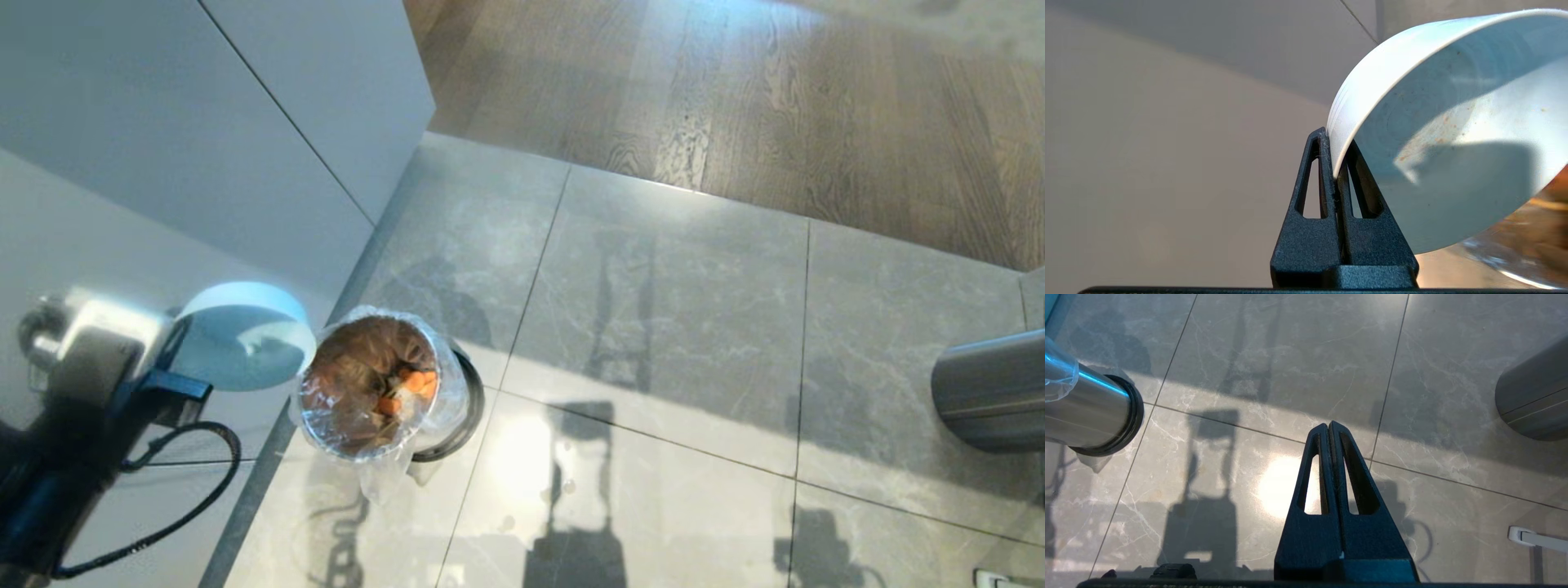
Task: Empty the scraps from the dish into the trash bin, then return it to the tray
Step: Put the bowl back to the table
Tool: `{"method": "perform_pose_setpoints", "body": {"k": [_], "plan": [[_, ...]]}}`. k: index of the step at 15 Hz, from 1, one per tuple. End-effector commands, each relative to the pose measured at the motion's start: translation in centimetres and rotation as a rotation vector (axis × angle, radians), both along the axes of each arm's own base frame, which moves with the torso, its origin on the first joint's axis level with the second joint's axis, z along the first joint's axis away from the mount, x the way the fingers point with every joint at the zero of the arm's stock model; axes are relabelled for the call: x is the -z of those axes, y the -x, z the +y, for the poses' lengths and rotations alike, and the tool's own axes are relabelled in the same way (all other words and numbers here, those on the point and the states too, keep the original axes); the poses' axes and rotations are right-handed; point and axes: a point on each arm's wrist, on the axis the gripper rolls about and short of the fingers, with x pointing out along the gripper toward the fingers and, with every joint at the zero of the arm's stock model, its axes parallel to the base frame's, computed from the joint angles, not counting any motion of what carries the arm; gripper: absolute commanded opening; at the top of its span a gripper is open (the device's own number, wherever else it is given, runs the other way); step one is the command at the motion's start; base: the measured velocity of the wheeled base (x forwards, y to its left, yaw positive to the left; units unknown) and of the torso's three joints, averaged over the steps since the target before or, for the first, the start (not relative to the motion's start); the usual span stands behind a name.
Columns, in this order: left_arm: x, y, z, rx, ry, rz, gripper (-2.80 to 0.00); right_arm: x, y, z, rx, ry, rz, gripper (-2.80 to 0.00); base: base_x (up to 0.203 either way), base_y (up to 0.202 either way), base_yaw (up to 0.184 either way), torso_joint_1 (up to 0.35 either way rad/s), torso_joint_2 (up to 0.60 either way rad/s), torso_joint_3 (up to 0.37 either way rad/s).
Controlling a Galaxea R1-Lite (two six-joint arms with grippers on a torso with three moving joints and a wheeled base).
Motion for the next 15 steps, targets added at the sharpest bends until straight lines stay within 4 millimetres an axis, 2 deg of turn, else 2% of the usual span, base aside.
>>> {"method": "perform_pose_setpoints", "body": {"k": [1, 4, 15], "plan": [[-0.4, 1.0, 0.1, 0.011, 0.099, -0.059, -2.80, 0.0, 0.0, 0.0, 0.000, 0.000, -0.001, -2.80, 0.000, 0.000, 0.000, 0.000, 0.00, 0.000], [0.2, 1.8, 0.1, 0.036, 0.204, -0.043, -2.80, 0.0, 0.0, 0.0, 0.000, 0.000, -0.001, -2.80, 0.000, 0.000, 0.000, 0.000, 0.00, 0.000], [-0.1, 7.0, 0.1, 0.129, 0.301, 0.155, -2.80, 0.0, 0.0, 0.0, 0.000, 0.000, 0.001, -2.80, 0.000, 0.000, 0.000, 0.000, 0.00, 0.000]]}}
